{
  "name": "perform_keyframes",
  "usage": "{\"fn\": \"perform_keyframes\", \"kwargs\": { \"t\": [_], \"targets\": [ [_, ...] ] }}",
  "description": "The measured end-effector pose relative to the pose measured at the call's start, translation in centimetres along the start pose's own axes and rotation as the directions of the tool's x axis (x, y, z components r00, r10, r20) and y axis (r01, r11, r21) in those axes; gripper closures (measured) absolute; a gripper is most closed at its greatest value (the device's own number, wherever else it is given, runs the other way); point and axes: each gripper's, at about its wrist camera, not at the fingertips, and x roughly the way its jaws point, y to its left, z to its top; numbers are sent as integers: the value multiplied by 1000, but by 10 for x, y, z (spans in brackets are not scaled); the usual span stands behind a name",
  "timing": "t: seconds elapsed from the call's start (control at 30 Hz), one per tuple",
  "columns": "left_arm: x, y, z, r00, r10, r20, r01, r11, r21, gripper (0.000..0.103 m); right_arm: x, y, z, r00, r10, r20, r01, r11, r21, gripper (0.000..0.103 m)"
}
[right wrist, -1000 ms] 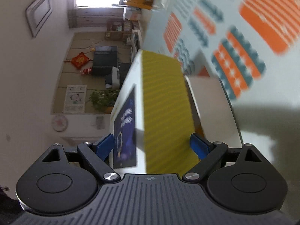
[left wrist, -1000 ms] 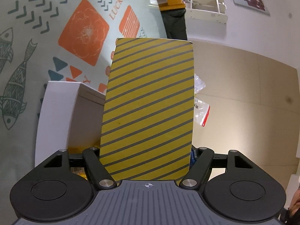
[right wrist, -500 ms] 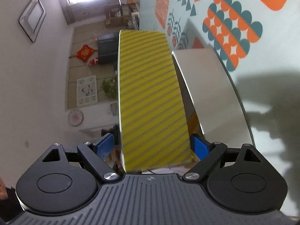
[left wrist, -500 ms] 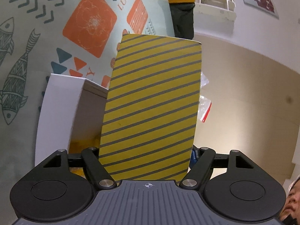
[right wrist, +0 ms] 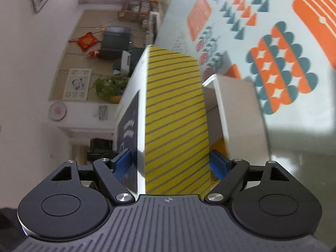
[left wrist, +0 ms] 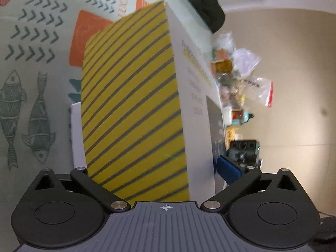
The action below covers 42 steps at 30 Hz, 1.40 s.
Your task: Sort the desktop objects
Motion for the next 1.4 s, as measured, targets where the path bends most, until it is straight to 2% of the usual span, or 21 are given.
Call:
{"fn": "perform_keyframes", "kwargs": {
  "t": [0.27, 0.57, 0.73, 0.93, 1.07, 1.2, 1.27, 1.4],
  "targets": [
    [-1, -11, -2, 1000, -15, 14, 15, 998, 55, 0, -20, 28, -14, 997, 8, 75, -2, 996, -86, 3],
    [33, 2, -15, 998, -30, -50, 29, 999, -14, 0, -40, 8, -30, 992, -31, 122, 34, 999, -21, 2],
    [44, 12, -16, 996, 15, -92, -20, 998, -54, 0, -29, -13, -33, 993, -77, 87, 75, 997, 31, 1],
    [34, 12, -21, 998, 43, -51, -44, 999, -16, 0, -32, -21, -32, 993, -38, 115, 33, 998, 44, 0],
    [13, 15, -21, 1000, 20, -3, -20, 999, -45, 0, -34, -26, -28, 993, -62, 99, 58, 998, 39, 0],
    [-13, 12, -29, 994, 100, 43, -99, 995, -22, 0, -35, -25, -26, 994, -66, 90, 64, 998, 20, 0],
    [-16, 5, -30, 993, 101, 67, -100, 995, -23, 0, -33, -23, -25, 994, -76, 84, 76, 997, 6, 0],
    [-38, 5, -35, 978, 168, 126, -165, 986, -29, 0, -34, -16, -24, 991, -107, 79, 109, 994, -23, 0]
  ]
}}
